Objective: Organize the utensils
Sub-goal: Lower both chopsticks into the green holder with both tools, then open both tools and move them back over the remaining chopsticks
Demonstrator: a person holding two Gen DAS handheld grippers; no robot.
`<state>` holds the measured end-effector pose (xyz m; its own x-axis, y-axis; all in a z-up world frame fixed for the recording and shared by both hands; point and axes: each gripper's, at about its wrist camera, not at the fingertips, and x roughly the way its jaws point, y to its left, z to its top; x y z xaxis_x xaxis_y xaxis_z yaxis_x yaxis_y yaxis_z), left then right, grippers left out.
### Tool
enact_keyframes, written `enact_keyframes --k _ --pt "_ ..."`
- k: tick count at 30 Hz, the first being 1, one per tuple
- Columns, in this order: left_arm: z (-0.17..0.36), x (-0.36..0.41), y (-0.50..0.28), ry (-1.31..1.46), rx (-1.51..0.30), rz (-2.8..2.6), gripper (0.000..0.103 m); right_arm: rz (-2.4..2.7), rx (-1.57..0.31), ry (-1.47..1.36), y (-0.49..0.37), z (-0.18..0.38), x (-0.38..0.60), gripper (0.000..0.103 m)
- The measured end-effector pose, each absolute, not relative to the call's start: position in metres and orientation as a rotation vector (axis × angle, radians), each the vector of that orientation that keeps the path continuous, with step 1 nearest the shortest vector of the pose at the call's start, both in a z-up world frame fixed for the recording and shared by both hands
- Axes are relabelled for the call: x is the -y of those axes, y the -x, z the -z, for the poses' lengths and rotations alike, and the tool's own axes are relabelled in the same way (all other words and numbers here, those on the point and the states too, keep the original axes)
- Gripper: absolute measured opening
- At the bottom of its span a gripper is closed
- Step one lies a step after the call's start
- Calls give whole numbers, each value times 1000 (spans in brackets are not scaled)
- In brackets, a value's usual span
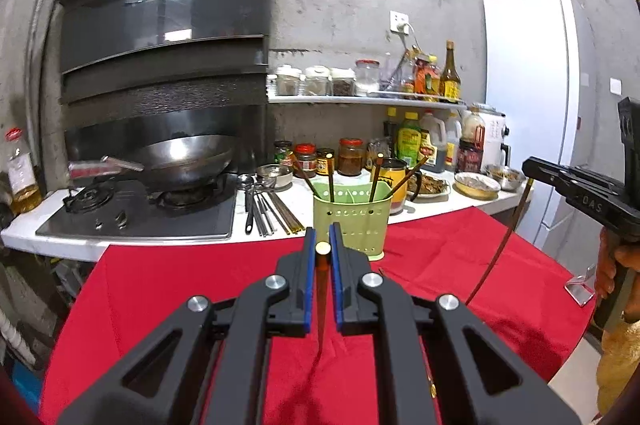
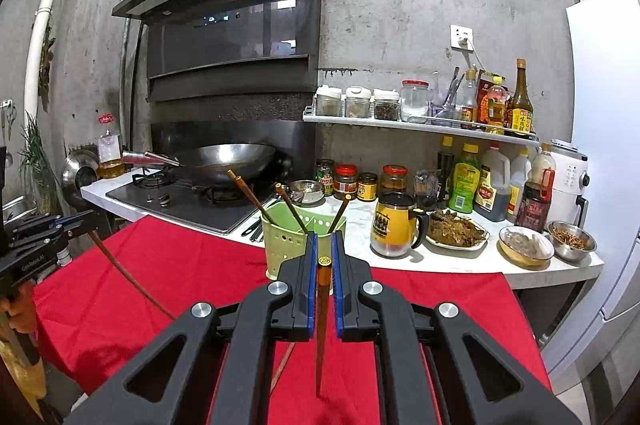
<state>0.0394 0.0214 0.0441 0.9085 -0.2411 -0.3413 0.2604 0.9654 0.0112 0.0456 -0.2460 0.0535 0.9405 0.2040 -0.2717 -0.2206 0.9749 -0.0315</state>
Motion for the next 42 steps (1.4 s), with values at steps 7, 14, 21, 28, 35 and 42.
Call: enact_keyframes --k 7,14,21,28,35,42 --pt "-20 -1 -68 -110 -472 263 7 -214 -344 40 -66 -28 250 8" --pt "27 -3 -71 -125 -589 250 6 -205 -434 67 -66 17 244 8" --pt "5 -9 -77 -93 -520 256 6 -224 -377 43 -73 -2 245 7" --pt "-56 11 -124 -85 -381 302 6 -279 -252 57 -124 -49 226 7" --pt "-115 40 -180 -89 -285 330 6 -261 -117 70 -177 -103 214 7" --pt "-74 66 -258 -126 -447 340 6 -263 -227 58 -233 -67 214 7"
